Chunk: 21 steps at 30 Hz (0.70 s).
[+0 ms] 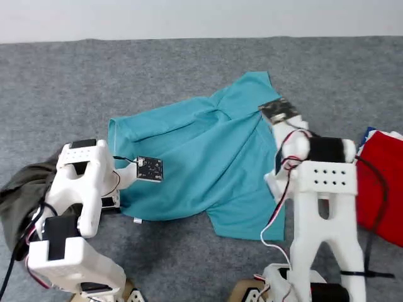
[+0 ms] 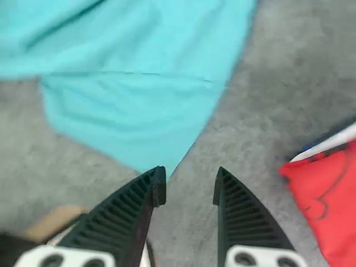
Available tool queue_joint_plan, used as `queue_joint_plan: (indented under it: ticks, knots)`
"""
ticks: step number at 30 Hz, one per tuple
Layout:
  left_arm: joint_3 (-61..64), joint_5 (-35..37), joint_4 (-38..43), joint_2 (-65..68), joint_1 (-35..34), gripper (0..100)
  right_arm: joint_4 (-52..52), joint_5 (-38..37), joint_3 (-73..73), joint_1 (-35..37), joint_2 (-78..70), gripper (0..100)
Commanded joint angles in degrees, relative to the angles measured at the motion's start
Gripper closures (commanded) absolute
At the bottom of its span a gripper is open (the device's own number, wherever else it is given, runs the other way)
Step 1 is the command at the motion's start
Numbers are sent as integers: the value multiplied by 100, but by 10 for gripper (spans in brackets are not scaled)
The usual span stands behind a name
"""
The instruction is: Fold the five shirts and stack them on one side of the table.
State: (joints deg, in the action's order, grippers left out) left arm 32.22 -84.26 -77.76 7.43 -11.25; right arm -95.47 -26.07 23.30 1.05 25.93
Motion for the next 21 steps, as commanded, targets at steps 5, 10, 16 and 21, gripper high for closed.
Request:
queue_joint_plan:
  ticks: [5,10,16,21]
  knots:
    - [-1279,747,-1116,-88,62,996,-725,-158,-193,136,215,847]
    - [-1965,1705,-1125,-88,70,996,-532,-105,580,286,171,844]
    - [-2097,2576,-1090,-70,352,996,629,563,1714,374,163,711]
    - [-2105,2954,-879,-79,484,996,1684,651,2338,576,31,708]
